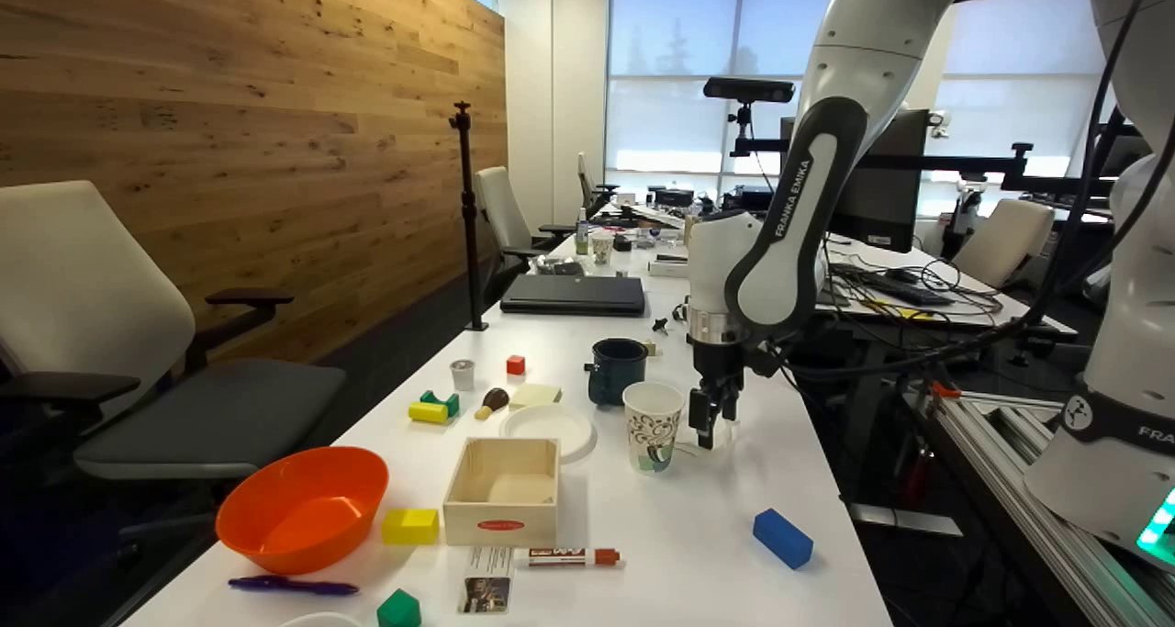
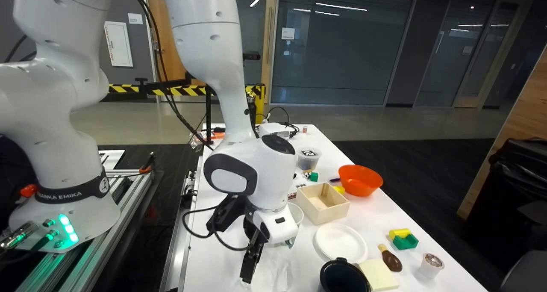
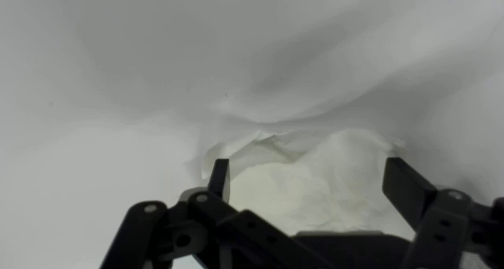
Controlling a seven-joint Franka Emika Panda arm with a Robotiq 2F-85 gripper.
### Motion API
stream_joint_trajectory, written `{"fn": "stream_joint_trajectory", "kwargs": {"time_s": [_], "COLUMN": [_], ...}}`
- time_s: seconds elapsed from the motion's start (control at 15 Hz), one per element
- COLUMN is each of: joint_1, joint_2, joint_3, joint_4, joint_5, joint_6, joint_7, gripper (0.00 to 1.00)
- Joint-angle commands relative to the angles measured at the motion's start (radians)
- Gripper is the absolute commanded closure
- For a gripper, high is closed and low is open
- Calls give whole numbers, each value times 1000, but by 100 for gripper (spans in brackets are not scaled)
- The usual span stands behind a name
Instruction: Move the napkin backwards.
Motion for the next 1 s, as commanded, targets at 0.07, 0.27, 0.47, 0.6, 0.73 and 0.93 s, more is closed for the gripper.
{"fn": "stream_joint_trajectory", "kwargs": {"time_s": [0.07, 0.27, 0.47, 0.6, 0.73, 0.93], "joint_1": [-36, -37, -39, -36, -39, -42], "joint_2": [1, 10, 22, 30, 38, 44], "joint_3": [20, 15, 15, 14, 17, 22], "joint_4": [-17, -17, -20, -25, -30, -41], "joint_5": [33, 27, 24, 20, 19, 16], "joint_6": [35, 45, 64, 85, 107, 136], "joint_7": [-84, -100, -108, -111, -117, -123], "gripper": [0, 0, 0, 0, 0, 0]}}
